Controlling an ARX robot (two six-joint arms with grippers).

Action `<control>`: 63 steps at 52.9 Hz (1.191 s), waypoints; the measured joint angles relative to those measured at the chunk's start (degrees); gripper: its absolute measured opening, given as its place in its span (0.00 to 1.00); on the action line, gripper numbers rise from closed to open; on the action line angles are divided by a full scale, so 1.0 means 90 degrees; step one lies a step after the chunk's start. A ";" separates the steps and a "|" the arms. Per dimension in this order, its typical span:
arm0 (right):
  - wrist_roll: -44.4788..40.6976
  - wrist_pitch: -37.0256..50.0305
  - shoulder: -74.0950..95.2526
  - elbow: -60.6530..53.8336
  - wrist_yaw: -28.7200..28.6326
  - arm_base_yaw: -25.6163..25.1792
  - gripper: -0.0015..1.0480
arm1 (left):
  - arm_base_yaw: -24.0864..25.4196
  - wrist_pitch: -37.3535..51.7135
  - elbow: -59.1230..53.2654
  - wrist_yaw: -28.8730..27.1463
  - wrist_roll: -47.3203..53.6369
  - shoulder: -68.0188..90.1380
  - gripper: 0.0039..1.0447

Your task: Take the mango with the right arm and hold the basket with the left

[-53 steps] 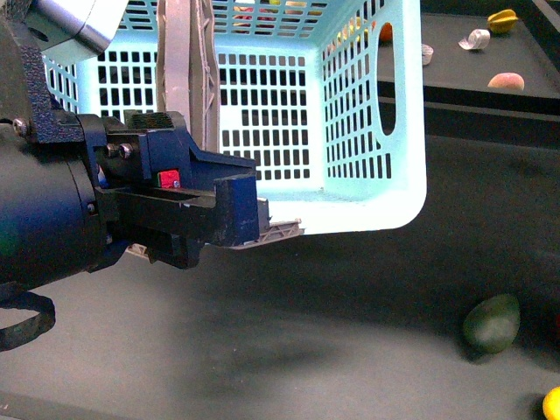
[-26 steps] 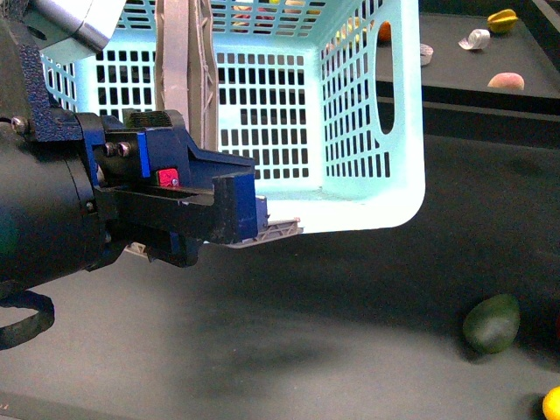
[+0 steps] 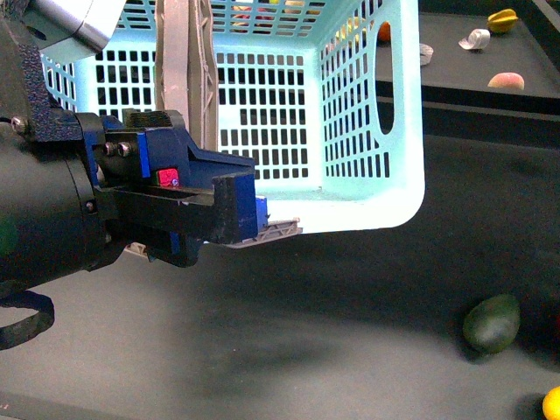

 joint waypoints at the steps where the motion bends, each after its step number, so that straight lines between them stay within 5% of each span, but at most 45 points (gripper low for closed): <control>1: 0.0000 -0.0012 0.0027 0.0022 -0.0002 0.0000 0.92 | 0.0000 0.0000 0.0000 0.0000 0.0000 0.0000 0.10; 36: 0.0653 0.0556 0.0991 0.0595 -0.0129 0.0274 0.92 | 0.0000 0.0000 0.0000 0.0005 0.0000 0.0000 0.10; 47: 0.0872 0.0583 0.1047 0.0610 -0.0102 0.0398 0.64 | 0.0000 0.0000 0.0000 0.0002 0.0000 0.0000 0.10; 63: 0.1472 0.0845 0.0605 0.0199 -0.0532 0.0415 0.57 | 0.0000 0.0000 0.0000 0.0002 0.0000 0.0000 0.10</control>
